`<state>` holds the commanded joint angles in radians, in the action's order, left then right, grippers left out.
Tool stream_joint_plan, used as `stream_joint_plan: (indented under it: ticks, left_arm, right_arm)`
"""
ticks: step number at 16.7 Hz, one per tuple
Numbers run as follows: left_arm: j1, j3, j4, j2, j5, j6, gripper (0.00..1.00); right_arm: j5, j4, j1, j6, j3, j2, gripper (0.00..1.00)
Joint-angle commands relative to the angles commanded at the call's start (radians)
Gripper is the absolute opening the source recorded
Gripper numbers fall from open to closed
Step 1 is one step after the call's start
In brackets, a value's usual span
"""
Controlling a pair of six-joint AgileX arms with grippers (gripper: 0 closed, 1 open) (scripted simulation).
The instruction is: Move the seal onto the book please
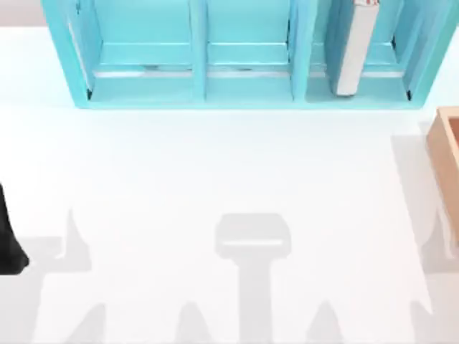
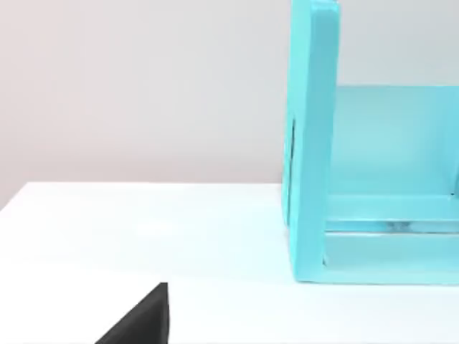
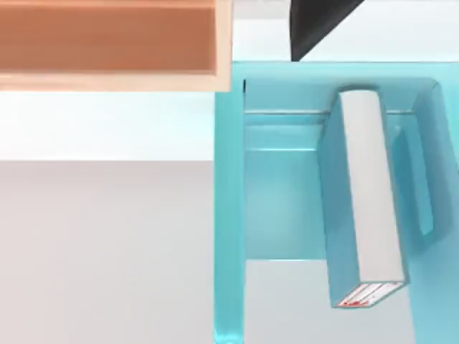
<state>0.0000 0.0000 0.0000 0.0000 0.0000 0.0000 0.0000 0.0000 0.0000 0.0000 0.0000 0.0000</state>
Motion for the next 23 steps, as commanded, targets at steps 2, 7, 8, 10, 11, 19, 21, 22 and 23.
stream_joint_plan:
  ticks: [2,7,8,10,11,19,21,22,23]
  left_arm:
    - [0.000,0.000,0.000,0.000,0.000,0.000,1.00]
    - [0.000,0.000,0.000,0.000,0.000,0.000,1.00]
    - [0.000,0.000,0.000,0.000,0.000,0.000,1.00]
    - [0.000,0.000,0.000,0.000,0.000,0.000,1.00]
    - [0.000,0.000,0.000,0.000,0.000,0.000,1.00]
    - [0.000,0.000,0.000,0.000,0.000,0.000,1.00]
    - [0.000,0.000,0.000,0.000,0.000,0.000,1.00]
    - [0.000,0.000,0.000,0.000,0.000,0.000,1.00]
    - [0.000,0.000,0.000,0.000,0.000,0.000,1.00]
  right_arm:
    - [0.000,0.000,0.000,0.000,0.000,0.000,1.00]
    - [0.051,0.112,0.034,0.006,0.081,0.157,1.00]
    - [0.069,0.151,0.048,0.008,0.109,0.220,1.00]
    - [0.108,0.242,0.082,0.012,0.174,0.377,1.00]
    - [0.130,0.292,0.102,0.014,0.209,0.467,1.00]
    - [0.320,0.739,0.283,0.036,0.522,1.334,1.00]
    - [0.365,0.847,0.326,0.043,0.597,1.547,1.00]
    - [0.387,0.898,0.346,0.047,0.634,1.646,1.00]
    - [0.408,0.946,0.364,0.051,0.668,1.738,1.00]
